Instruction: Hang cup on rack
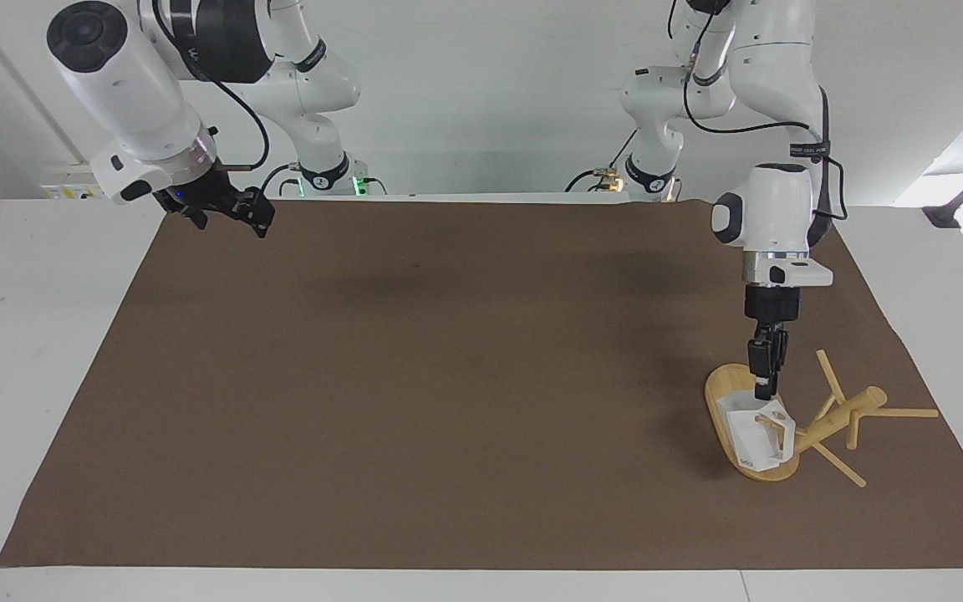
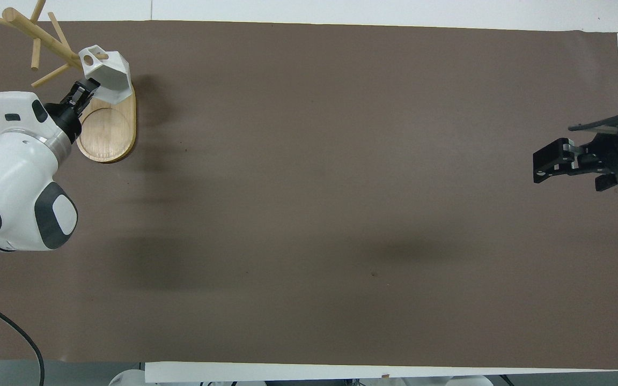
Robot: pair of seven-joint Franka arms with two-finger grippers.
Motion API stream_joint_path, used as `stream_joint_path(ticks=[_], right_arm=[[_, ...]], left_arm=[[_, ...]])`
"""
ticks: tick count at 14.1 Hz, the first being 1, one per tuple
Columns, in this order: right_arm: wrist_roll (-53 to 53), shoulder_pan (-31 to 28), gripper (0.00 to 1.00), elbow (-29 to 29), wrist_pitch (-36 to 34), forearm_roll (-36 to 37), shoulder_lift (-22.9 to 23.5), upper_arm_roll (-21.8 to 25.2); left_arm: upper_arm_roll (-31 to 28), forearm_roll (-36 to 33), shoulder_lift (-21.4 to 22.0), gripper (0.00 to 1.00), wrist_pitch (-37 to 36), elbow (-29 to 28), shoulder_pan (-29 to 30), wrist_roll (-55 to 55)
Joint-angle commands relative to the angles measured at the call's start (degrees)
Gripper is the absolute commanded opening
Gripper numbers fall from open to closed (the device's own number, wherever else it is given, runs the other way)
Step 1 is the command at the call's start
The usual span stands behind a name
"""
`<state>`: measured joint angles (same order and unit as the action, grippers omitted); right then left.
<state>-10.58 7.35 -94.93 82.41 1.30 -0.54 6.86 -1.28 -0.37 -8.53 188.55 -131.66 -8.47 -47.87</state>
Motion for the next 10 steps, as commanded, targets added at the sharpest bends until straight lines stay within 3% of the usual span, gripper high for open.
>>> stream_joint_path(ticks=[1, 3, 4, 5, 10], right_arm=[[-0.85, -1.99, 0.99, -1.4, 0.82, 0.1, -0.78, -0.44], [-0.76, -2.17, 0.99, -1.48, 0.91, 0.1, -0.87, -0.35], [-0.76, -2.08, 0.99, -1.48, 0.91, 0.1, -0.87, -0.35], [-0.76, -1.9, 0.99, -1.48, 0.91, 0.1, -0.87, -0.44], [-0.76, -1.82, 0.99, -1.48, 0.91, 0.1, -0.95, -0.44]], left_arm=[[0.49, 0.02, 3.15, 0.45, -0.9, -2.19, 0.3, -0.91], [0.58, 0.02, 7.8, 0.72, -10.42, -2.64, 0.12, -0.82], [0.58, -0.07, 11.13, 0.86, -20.58, -1.94, 0.12, -0.12], [0.58, -0.07, 14.21, 0.93, -29.47, -0.72, 0.12, 0.41], [0.23, 0.02, 26.27, 0.99, -59.99, 1.92, 0.3, 11.72]])
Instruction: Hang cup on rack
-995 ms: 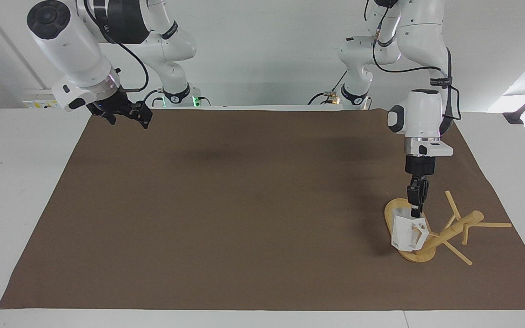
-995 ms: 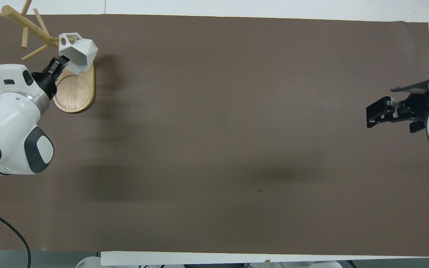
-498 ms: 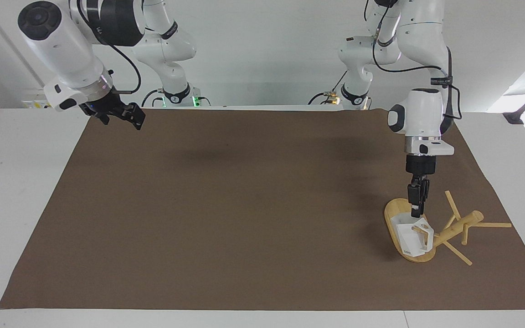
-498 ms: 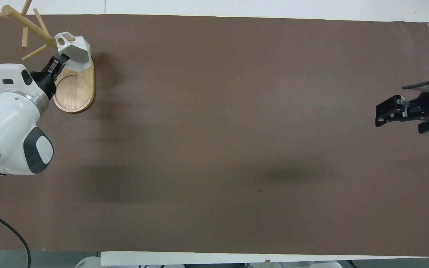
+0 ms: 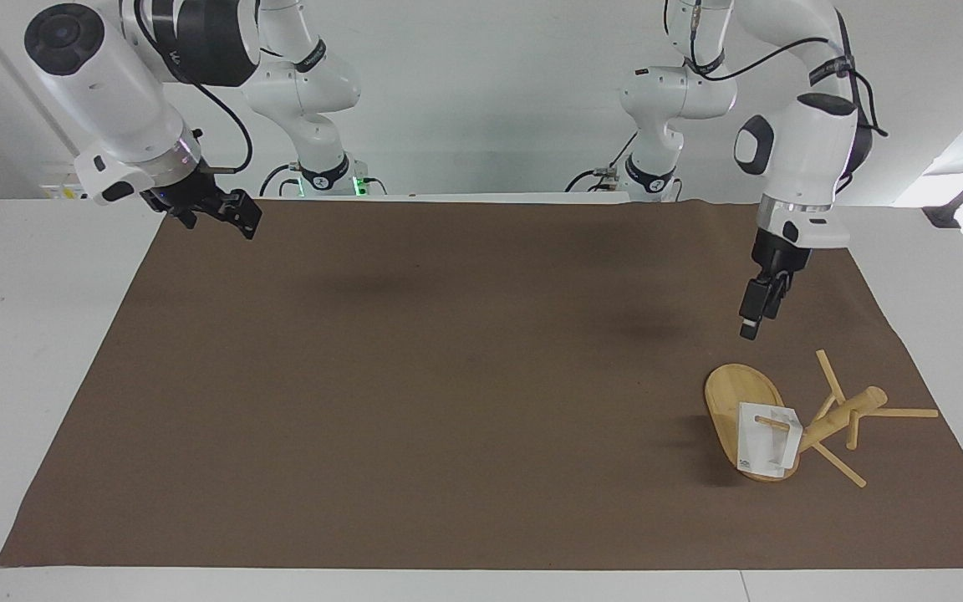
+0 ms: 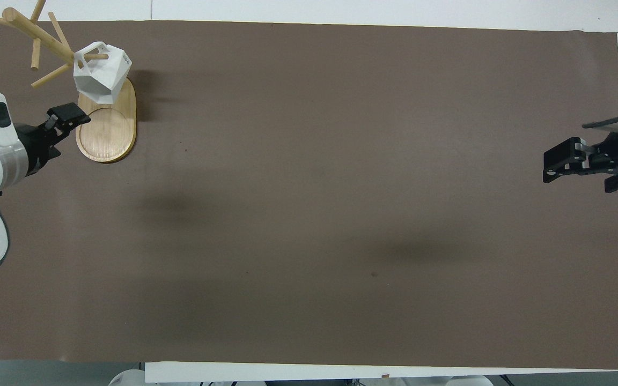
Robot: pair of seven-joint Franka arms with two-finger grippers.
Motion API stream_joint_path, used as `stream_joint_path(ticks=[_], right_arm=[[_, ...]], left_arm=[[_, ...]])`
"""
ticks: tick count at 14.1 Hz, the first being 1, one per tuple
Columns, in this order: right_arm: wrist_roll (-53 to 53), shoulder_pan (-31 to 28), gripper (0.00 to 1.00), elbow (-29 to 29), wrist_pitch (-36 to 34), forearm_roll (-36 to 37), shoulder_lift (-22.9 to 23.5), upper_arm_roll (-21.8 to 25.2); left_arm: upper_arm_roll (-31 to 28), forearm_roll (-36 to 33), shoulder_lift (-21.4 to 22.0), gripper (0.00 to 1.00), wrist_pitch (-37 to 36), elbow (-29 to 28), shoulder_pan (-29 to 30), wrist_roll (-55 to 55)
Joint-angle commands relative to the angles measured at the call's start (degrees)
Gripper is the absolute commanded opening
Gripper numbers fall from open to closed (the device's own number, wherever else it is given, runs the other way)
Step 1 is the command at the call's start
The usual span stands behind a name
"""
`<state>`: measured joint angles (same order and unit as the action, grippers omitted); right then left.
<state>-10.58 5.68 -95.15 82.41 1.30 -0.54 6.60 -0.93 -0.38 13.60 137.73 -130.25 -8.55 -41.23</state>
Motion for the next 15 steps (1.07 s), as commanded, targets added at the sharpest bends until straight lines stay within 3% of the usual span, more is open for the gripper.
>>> stream_joint_path(ticks=[1, 3, 7, 10, 13, 15], right_arm=[[-0.85, -0.14, 0.99, -1.27, 0.91, 0.19, -0.87, -0.19], [-0.76, -0.14, 0.99, -1.36, 0.91, 0.11, -0.95, -0.19], [-0.85, -0.14, 0.99, -1.27, 0.91, 0.11, -1.22, -0.19], [-0.85, -0.14, 0.99, -1.27, 0.91, 0.11, -1.22, -0.19], [-0.76, -0.14, 0.99, -1.27, 0.91, 0.11, -1.22, -0.19], [-0.85, -0.14, 0.99, -1.27, 0.91, 0.11, -1.22, -0.19]], left_arm=[[-0.3, 0.03, 4.42, 0.99, -15.06, 3.22, 0.9, 8.59], [-0.48, 0.03, 3.2, 0.99, -27.1, 10.68, 1.17, 16.06], [-0.56, 0.03, -4.62, 0.99, -47.08, 27.83, 4.41, 33.63], [-0.48, -0.67, -6.21, 0.99, -50.27, 30.75, 4.25, 37.54], [-0.39, -0.67, -14.01, 0.99, -56.76, 41.0, 4.07, 39.55], [-0.21, -0.67, -14.83, 1.0, -55.91, 41.92, 3.63, 39.83]])
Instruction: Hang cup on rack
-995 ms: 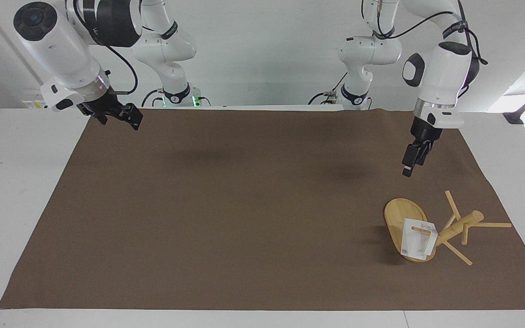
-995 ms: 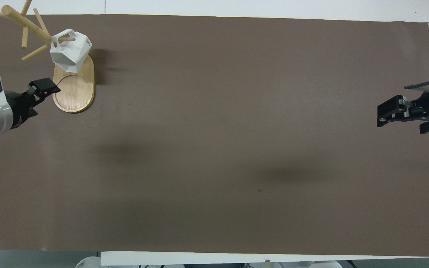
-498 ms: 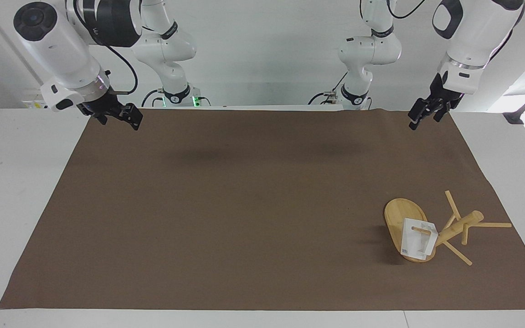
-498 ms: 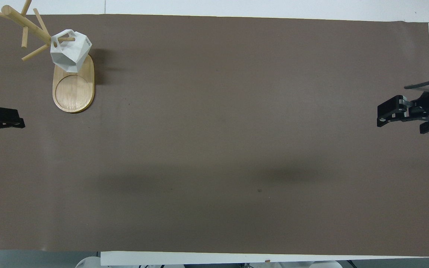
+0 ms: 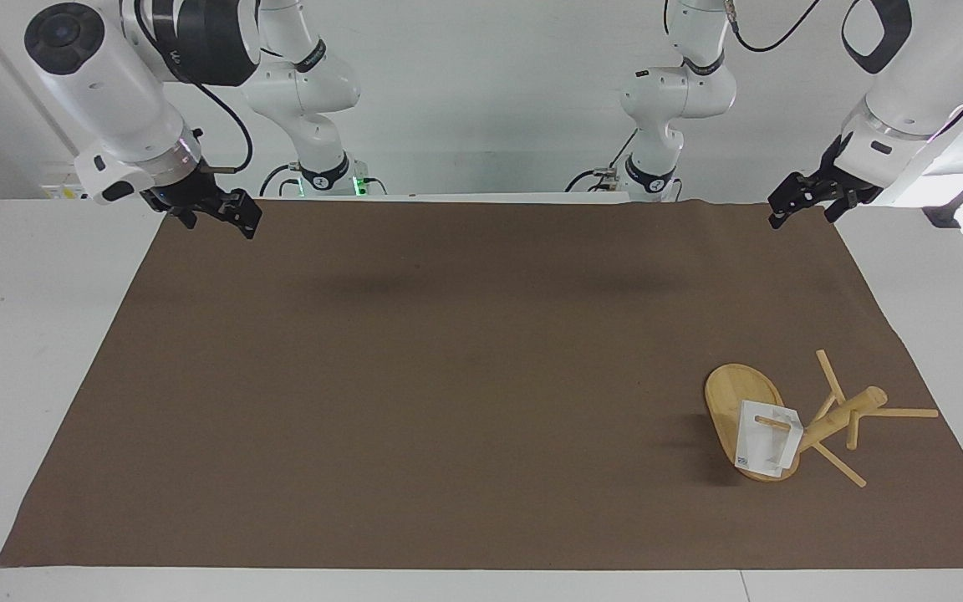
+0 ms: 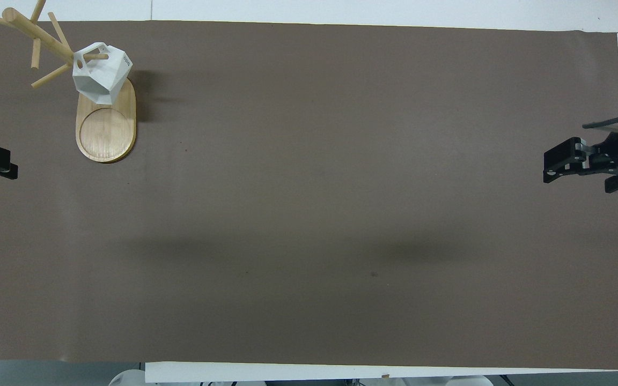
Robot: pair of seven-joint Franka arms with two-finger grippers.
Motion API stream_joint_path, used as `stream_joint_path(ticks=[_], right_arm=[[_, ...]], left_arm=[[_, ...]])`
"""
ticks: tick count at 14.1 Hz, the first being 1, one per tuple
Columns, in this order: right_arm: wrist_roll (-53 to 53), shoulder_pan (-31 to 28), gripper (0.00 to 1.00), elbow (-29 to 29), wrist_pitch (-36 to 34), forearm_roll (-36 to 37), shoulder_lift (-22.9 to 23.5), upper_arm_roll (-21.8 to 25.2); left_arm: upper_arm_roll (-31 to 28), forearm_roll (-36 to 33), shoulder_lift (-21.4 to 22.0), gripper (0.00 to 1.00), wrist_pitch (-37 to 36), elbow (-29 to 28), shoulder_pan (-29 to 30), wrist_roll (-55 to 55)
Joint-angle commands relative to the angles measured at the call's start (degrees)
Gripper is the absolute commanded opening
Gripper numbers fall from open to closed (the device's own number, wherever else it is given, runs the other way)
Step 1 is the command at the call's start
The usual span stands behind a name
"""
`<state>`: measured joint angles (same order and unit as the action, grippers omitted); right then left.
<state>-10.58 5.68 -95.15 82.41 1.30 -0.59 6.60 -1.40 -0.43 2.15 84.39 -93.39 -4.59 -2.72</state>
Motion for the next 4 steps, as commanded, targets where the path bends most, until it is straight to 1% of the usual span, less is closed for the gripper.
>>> stream_joint_path(ticks=[1, 4], right_arm=[[-0.85, -0.14, 0.99, -1.27, 0.91, 0.11, -1.17, -0.19], [-0.85, -0.14, 0.99, -1.27, 0.91, 0.11, -1.17, -0.19]], left_arm=[[0.34, -0.54, -3.3, 1.0, -1.25, 4.97, -0.33, 1.32], [0.43, -0.36, -3.03, 1.0, 0.16, 4.09, 0.2, 1.49]])
